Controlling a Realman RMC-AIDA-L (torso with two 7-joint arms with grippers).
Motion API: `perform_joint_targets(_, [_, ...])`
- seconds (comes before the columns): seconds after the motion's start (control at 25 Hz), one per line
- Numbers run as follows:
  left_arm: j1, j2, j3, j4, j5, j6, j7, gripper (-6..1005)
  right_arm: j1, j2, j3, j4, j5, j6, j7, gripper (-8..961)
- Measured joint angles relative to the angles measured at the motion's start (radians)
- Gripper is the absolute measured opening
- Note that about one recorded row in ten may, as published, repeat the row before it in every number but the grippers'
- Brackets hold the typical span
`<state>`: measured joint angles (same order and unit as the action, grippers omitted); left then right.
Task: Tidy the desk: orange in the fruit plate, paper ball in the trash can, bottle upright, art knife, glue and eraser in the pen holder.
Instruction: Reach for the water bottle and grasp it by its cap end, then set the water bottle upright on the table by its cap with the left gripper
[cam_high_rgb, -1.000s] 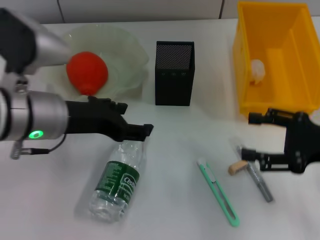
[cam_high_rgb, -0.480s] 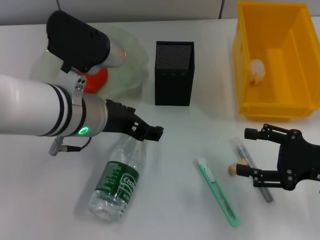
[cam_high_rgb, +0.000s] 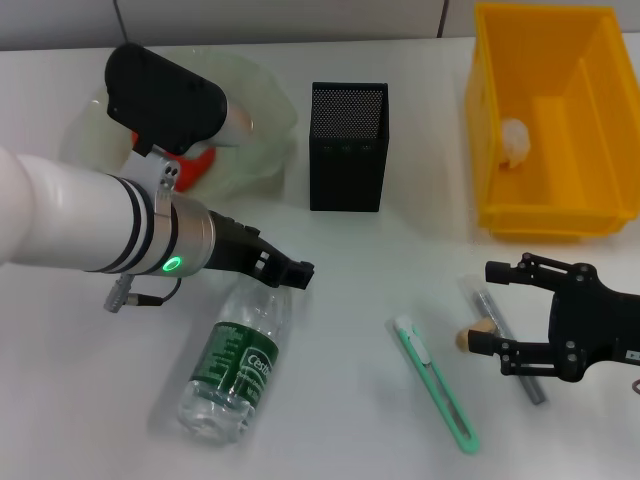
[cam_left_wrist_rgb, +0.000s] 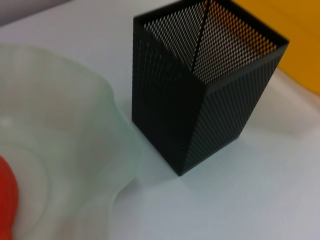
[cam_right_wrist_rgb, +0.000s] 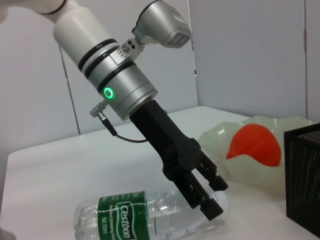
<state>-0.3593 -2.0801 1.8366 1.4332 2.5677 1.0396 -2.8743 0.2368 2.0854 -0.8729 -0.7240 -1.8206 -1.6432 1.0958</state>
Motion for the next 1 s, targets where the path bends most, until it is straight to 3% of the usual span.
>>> perform_joint_targets(0.4, [-0.017,0.0,0.002,-0.032,-0.008,-0.011,-0.002,802,0.0,0.0,0.0,0.002,-0.006,0.002,0.014,843])
perform_joint_targets(0.72, [-0.034,0.0,-0.009,-0.05,-0.005,0.039,-0.003,597,0.002,-0.001,0.0,-0.006,-0.006,-0.005,0.026,842])
perform_joint_targets(0.88, [-0.025,0.002,-0.01,-0.003,0.002,0.067,0.011,472,0.003,-0.001,0.0,-0.014,-0.006,-0.011,0.045,842])
perform_joint_targets(1.0, [-0.003,0.005,-0.019,0.038,-0.004,0.07,0.044,472,0.004,-0.002,0.0,-0.017,-0.007,-0.014,0.05,843])
